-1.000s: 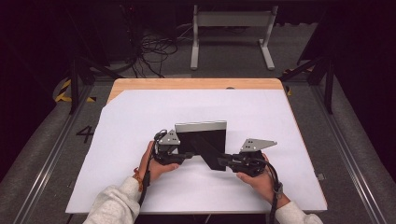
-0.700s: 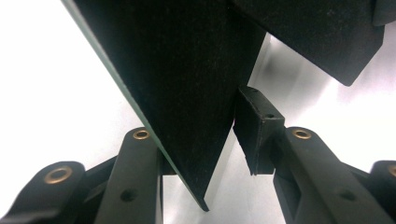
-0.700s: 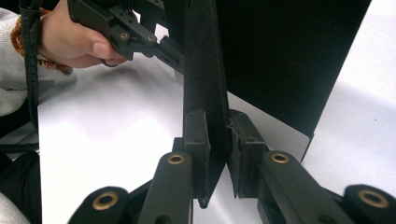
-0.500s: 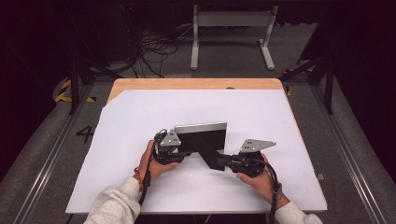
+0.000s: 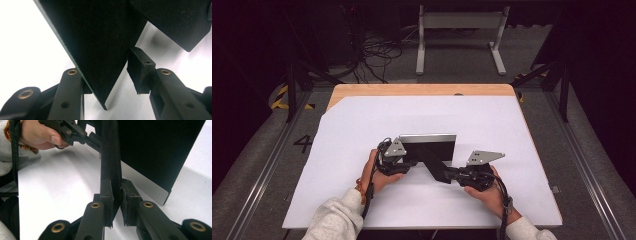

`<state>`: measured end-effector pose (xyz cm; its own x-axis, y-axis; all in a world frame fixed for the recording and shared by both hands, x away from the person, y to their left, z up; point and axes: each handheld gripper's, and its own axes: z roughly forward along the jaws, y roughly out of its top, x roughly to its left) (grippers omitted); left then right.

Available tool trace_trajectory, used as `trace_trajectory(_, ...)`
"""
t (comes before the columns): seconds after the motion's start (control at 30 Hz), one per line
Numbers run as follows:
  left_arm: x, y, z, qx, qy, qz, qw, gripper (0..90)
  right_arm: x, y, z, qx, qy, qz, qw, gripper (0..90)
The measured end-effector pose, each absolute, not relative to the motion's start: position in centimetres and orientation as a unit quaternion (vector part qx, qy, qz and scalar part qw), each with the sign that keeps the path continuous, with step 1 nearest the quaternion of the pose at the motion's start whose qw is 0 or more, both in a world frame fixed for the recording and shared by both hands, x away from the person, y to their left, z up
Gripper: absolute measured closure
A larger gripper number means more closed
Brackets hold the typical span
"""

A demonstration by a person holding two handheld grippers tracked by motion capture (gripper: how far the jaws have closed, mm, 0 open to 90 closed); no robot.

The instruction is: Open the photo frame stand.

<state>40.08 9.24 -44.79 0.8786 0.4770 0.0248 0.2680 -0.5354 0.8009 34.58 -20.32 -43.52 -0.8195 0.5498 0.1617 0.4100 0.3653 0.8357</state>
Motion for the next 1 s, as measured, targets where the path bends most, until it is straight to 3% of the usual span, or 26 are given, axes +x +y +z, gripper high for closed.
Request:
trace_trajectory(0.37, 40.0, 9.6, -45.0, 0.864, 0.215, 0.103, 0.444, 61.5, 34.3, -19.4, -43.5, 0.288, 0.827, 0.475, 0.083, 76.1)
trace_trajectory(0.77, 40.2, 9.7, -45.6, 0.867, 0.22, 0.095, 0.436, 60.9, 34.1, -19.2, -43.4, 0.286, 0.828, 0.474, 0.095, 80.7)
trace_trajectory(1.0, 40.2, 9.4, -45.6, 0.867, 0.219, 0.121, 0.431, 59.0, 34.1, -19.1, -43.6, 0.283, 0.83, 0.471, 0.094, 82.6)
